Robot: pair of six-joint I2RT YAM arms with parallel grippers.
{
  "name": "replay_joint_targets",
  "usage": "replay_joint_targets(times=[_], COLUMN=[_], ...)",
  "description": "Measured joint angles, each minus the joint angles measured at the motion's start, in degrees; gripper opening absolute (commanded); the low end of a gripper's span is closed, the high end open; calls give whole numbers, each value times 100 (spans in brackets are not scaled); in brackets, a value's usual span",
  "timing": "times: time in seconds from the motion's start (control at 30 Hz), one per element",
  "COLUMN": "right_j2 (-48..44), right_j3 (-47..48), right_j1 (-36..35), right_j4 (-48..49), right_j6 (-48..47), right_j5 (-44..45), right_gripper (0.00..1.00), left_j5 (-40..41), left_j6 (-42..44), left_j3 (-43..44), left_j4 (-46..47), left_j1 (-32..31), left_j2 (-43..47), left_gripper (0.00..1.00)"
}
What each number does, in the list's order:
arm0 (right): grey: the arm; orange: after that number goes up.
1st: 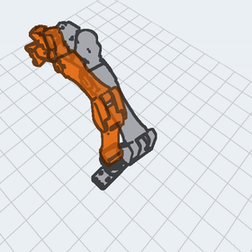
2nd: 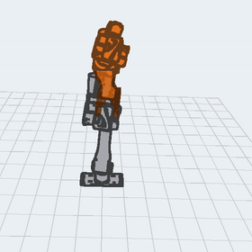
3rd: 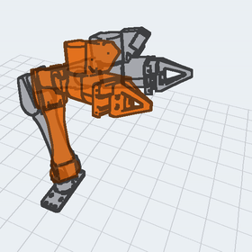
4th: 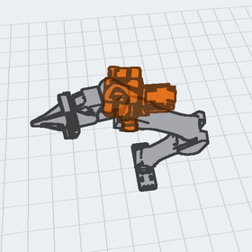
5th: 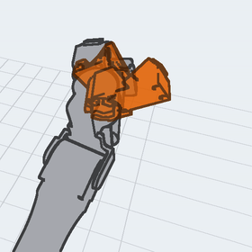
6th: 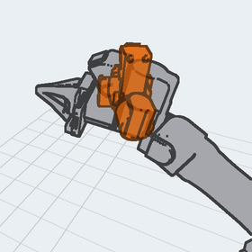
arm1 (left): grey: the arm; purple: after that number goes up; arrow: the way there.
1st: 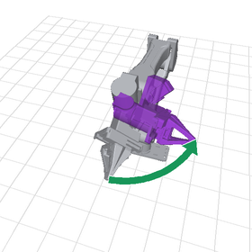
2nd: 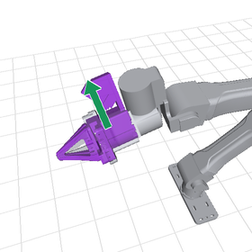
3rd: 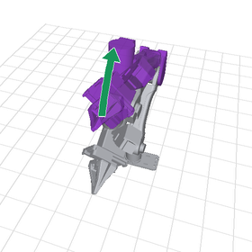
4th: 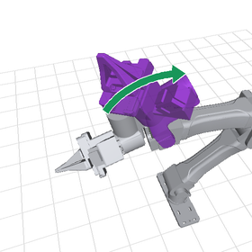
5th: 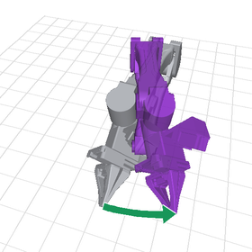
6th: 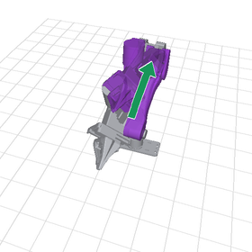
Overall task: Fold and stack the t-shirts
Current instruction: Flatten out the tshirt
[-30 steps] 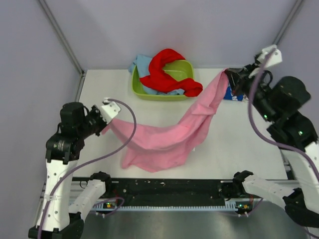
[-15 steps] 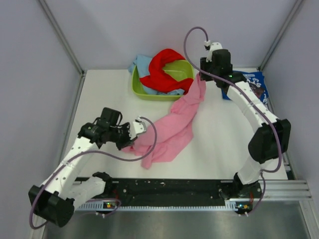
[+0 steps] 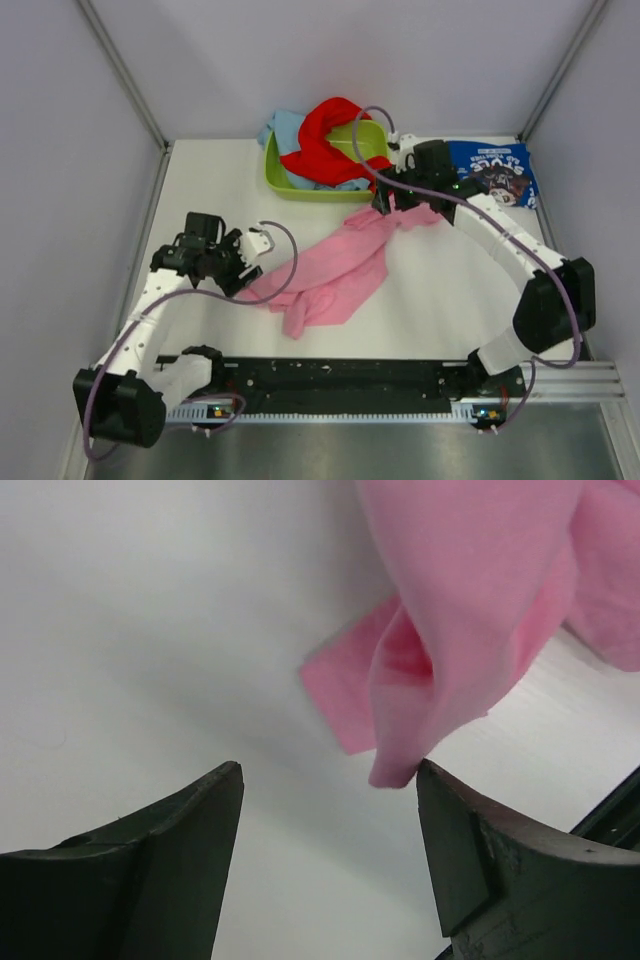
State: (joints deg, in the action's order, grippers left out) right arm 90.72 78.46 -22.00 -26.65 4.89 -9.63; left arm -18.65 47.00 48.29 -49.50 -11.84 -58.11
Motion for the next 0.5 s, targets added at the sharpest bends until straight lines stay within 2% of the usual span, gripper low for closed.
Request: replay_joint_targets(times=[0.1,0.17,0.2,0.23,0.27,0.4,0.5], right_j2=[-817,-1318,-1572,-1751,-1963,-2092,-1478], right_j3=[-905,-1416,-1690,-1912,-2238,-3134,-3303], right_j1=[-542,-1038,-1346,-1593,-1921,-2741,-3224], right_j4=[358,634,804,946,1220,1816,1856], right_j6=[-278,-570,-767,-922,-1132,-1700,-2070], right_j5=[-378,-675,-863,-1036,-1246,-1683,-1637], right_gripper=[70,67,65,65,65,63,61], left_j5=[-79,-72,-79,-94,-131,-468,-848], left_j6=[199,420,522,691,870,1519,2098], left_j3=[98,92,50,-59,-236,-1099,-1292], left_j4=[48,138,192,299,420,710,737], left_j1=[686,979,1027,1069,1093,1366,1690], left_j2=[-203,-297,-306,-289,-247,-66,-101], left_gripper=[71,64,58,46,43,47,52])
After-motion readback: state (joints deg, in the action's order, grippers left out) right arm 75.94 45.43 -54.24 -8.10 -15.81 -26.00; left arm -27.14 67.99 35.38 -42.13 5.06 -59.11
